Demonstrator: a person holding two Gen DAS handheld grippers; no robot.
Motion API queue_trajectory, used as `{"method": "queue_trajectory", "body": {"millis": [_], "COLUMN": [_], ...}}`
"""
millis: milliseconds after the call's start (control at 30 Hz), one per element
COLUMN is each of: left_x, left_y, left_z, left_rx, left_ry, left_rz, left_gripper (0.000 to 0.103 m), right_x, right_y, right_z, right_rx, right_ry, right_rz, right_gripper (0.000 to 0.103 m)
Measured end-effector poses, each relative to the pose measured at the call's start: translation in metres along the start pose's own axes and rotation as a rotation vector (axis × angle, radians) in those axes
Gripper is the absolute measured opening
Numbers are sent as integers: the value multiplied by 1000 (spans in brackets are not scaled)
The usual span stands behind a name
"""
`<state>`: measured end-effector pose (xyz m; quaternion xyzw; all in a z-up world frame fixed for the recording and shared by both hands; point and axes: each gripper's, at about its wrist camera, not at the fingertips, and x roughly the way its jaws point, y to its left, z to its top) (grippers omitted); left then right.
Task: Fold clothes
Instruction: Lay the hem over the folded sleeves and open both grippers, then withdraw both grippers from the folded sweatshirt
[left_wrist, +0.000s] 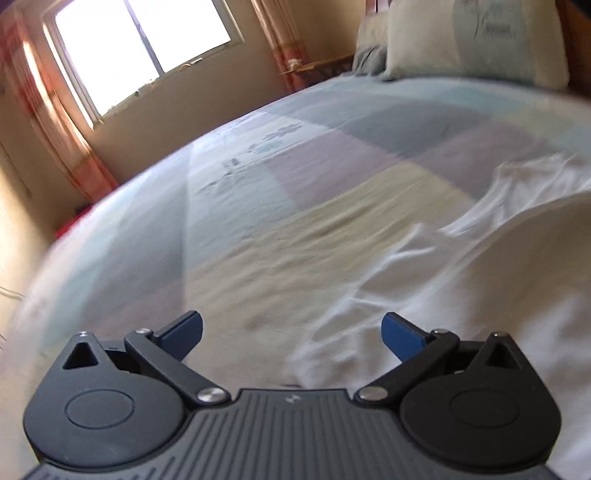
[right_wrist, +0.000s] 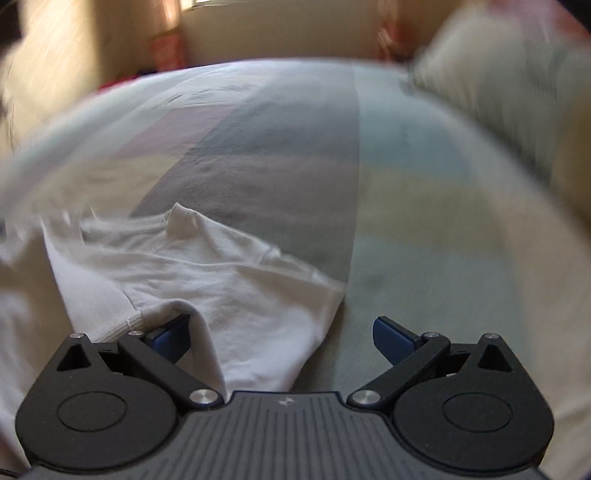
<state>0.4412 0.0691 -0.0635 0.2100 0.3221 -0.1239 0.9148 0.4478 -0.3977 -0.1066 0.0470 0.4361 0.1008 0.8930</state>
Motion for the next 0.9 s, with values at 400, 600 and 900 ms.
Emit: {"method": "queue_trajectory", "body": {"millis": [400, 600, 900], "left_x": [-1, 50, 8], "left_y": [-51, -42, -24], "left_z": [7, 26, 5], "left_rx": [-48, -203, -282], "left_ry": [46, 114, 28], "left_rz": [-536, -375, -353], "left_gripper": [102, 102, 102], "right_x": [-21, 6, -41], "right_y": [54, -9, 2], "right_z": [-5, 13, -6], "right_rx": [-349, 132, 34], "right_ry": [-40, 45, -106], "right_rz": [45, 44, 81], "right_gripper": [103, 103, 103]}}
